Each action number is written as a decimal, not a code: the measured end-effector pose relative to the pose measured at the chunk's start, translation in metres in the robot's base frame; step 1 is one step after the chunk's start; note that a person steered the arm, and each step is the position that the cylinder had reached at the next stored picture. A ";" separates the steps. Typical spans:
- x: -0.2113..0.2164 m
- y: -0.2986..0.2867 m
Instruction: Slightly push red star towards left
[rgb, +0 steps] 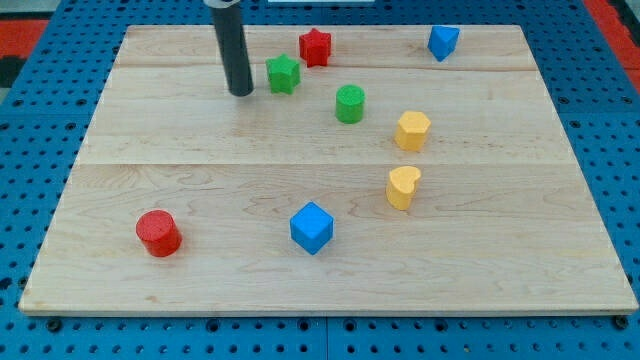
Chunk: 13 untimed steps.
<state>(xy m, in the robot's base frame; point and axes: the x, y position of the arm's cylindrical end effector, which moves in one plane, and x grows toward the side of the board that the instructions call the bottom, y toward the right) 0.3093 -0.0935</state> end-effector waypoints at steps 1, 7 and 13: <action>-0.012 -0.026; -0.079 0.015; -0.084 0.185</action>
<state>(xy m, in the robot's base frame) 0.2250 0.0914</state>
